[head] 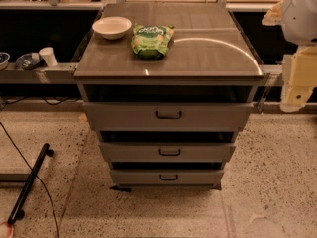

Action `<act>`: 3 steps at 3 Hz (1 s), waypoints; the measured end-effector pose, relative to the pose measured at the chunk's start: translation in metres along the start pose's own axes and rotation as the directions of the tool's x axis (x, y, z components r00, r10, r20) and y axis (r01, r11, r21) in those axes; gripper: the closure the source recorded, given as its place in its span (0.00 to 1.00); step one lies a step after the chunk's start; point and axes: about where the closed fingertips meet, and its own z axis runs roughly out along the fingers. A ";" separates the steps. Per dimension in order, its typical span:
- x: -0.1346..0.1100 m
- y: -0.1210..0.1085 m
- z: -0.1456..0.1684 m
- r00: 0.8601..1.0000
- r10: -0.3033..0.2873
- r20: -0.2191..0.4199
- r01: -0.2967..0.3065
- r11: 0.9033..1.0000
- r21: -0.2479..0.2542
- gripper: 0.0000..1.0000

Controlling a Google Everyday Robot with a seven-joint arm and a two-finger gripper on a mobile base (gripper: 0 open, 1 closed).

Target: Open top drawer

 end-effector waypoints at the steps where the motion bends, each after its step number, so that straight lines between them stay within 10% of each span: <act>1: 0.003 -0.001 -0.001 1.000 0.004 0.002 -0.004 1.000 -0.004 0.00; 3: 0.008 -0.003 -0.002 1.000 0.009 0.004 -0.009 1.000 -0.013 0.00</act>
Offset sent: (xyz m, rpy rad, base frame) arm 0.0474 -0.0424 -0.1337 0.8015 0.2118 0.1258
